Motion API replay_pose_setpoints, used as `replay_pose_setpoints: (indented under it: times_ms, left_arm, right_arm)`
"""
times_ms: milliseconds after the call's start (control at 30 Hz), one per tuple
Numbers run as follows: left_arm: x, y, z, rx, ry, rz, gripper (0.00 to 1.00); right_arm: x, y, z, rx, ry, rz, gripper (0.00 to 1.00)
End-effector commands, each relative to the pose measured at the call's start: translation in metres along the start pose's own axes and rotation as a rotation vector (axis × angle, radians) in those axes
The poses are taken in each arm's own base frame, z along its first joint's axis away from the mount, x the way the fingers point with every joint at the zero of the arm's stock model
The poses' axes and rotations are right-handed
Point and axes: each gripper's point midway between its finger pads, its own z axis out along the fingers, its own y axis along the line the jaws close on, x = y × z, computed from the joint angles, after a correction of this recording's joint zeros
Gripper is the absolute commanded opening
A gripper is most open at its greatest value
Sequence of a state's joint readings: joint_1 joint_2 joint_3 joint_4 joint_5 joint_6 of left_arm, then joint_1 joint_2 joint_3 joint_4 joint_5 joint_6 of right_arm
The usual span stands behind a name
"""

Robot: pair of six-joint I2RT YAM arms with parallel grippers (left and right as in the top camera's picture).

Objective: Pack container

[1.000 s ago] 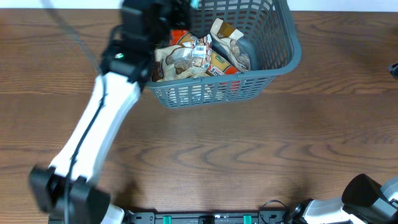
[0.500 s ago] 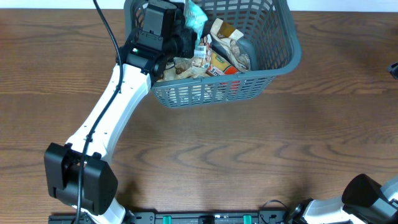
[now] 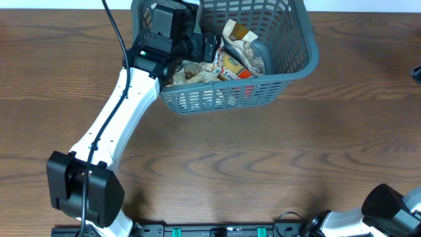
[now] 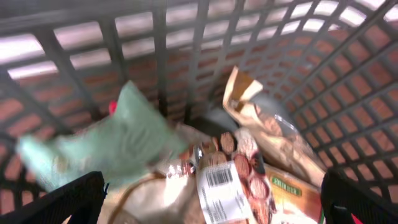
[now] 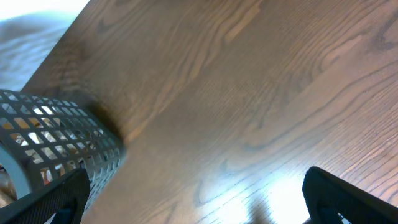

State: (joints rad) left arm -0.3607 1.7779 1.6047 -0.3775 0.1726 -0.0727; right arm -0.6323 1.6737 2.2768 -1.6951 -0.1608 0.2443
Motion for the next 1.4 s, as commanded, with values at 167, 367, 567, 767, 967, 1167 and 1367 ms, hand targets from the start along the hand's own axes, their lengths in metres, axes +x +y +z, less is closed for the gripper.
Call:
replay_pose_setpoints:
  times_ms: [167,367,567,767,967,1167,1367]
  left_arm:
    - [-0.081,0.038,-0.076,-0.178,-0.229,0.057,0.99]
    - [-0.121,0.064,-0.177,-0.326,-0.385,0.02,0.99]
    - [-0.105,0.087,-0.264,-0.47,-0.413,-0.026,0.99]
    - [-0.071,0.076,-0.338,-0.492,-0.416,-0.037,0.99]
    - [-0.026,0.053,-0.413,-0.488,-0.463,-0.039,0.99]
    - [0.024,0.039,-0.465,-0.478,-0.496,-0.068,0.99]
    - [0.062,0.035,-0.476,-0.47,-0.451,-0.129,0.99]
  right_arm:
    - [-0.002,-0.001,-0.004,-0.003,-0.014,-0.008,0.99]
    - [-0.002,-0.001,-0.004,-0.003,-0.014,-0.008,0.99]
    - [-0.002,-0.001,-0.004,-0.003,-0.014,-0.012,0.99]
    - [0.003,0.01,-0.013,-0.067,-0.022,-0.098,0.99]
    - [0.015,0.024,-0.044,-0.143,-0.089,-0.144,0.99]
    - [0.049,0.034,-0.09,-0.211,-0.184,-0.188,0.99]
    - [0.102,0.043,-0.102,-0.265,-0.176,-0.271,0.99]
